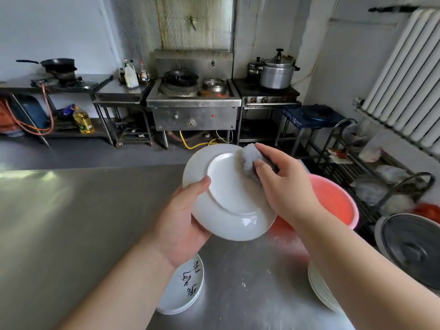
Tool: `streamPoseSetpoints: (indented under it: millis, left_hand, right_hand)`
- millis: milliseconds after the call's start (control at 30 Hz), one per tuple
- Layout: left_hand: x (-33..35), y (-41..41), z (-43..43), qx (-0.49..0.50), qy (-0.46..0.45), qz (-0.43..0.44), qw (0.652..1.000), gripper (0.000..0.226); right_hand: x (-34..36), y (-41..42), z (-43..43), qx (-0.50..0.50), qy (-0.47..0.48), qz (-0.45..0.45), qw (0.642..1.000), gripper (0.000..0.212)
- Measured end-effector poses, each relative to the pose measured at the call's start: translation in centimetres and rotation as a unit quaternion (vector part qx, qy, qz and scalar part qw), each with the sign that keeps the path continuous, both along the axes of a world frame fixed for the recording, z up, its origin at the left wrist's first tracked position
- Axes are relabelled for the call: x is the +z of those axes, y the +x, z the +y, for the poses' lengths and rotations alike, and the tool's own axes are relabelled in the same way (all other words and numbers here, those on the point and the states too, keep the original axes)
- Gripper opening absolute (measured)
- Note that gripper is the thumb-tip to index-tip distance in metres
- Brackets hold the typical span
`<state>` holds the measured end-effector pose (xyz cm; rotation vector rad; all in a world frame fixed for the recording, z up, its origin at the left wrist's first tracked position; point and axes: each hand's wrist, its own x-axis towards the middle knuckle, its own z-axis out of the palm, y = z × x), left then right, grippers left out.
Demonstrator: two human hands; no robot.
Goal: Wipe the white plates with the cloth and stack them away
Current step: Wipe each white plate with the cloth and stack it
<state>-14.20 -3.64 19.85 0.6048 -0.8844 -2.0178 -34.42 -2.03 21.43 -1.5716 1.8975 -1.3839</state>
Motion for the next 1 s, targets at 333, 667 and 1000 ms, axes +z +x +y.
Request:
streamPoseSetpoints:
  millis: [333, 667, 1000]
  left_hand:
    - [-2.0, 1.7, 0.9, 0.053, 0.04, 0.03, 0.997, 0.052]
    - [-1.6, 0.3, 1.4, 0.032, 0.012, 0.105, 0.994, 0.053]
    - [-2.2, 0.9, 0.7, 0.011, -0.009, 0.013, 1.0, 0.045]
  right_hand:
    - [-4.8, 5.2, 4.6, 0.021, -0.032, 0.098, 0.994, 0.062]
    - [-4.2, 6.3, 4.4, -0.028, -0.087, -0.003, 0.996, 0.06]
    - [0.0, 0.3, 1.6, 0.099, -0.02, 0.127, 0.987, 0.046]
